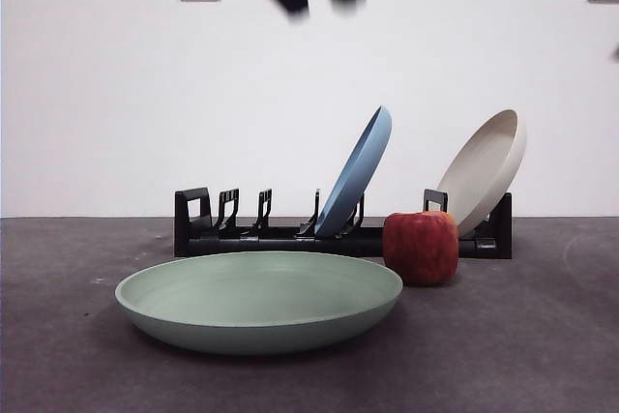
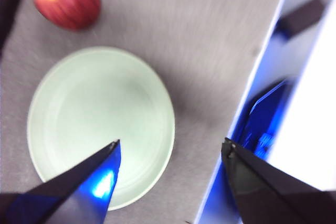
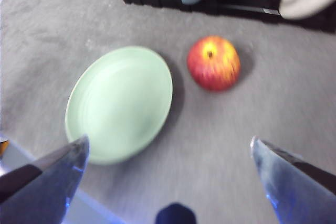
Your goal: Take the green plate from the plate rack,put the plate on the table,take the apple from the table,put the apple in the plate
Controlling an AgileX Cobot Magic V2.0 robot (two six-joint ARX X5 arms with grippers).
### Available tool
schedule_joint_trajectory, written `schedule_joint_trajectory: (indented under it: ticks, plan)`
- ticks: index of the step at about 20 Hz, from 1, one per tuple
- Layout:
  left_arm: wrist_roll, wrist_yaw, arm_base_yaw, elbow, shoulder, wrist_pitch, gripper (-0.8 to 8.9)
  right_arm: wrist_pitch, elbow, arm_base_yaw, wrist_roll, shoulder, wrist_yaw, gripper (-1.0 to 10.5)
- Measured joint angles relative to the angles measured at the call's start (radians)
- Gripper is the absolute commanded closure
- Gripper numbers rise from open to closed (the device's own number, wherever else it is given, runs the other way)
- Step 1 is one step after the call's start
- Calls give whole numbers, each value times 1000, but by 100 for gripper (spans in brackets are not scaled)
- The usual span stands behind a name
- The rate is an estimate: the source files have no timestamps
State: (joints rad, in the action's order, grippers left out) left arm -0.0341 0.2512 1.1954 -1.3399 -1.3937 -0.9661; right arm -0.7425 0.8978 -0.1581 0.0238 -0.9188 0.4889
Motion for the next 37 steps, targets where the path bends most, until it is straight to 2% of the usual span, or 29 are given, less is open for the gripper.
schedule_joint_trajectory:
  ticks: [2, 6, 10, 15, 23, 25, 28, 35, 37]
  plan:
    - [26, -6, 0, -31, 66, -10, 491, 113, 1, -50, -16, -97, -44, 192]
    - [74, -21, 0, -41, 210, -18, 491, 310, 2, -167, -26, -309, -225, 192]
    - [122, -23, 0, -41, 309, -30, 491, 484, 2, -239, -27, -479, -346, 191]
    - [158, -23, 0, -42, 331, -68, 495, 608, 2, -268, -27, -616, -384, 191]
    - [180, -22, 0, -42, 331, -78, 495, 701, 6, -268, -27, -739, -388, 200]
    - [185, -22, 0, -42, 331, -78, 495, 710, 8, -268, -27, -752, -388, 328]
    - [185, -22, 0, -42, 331, -78, 495, 707, 8, -268, -28, -764, -388, 453]
    - [185, -22, 0, -42, 331, -80, 495, 716, 14, -267, -47, -765, -390, 969]
    - [185, -22, 0, -42, 331, -82, 495, 716, 14, -267, -47, -765, -391, 959]
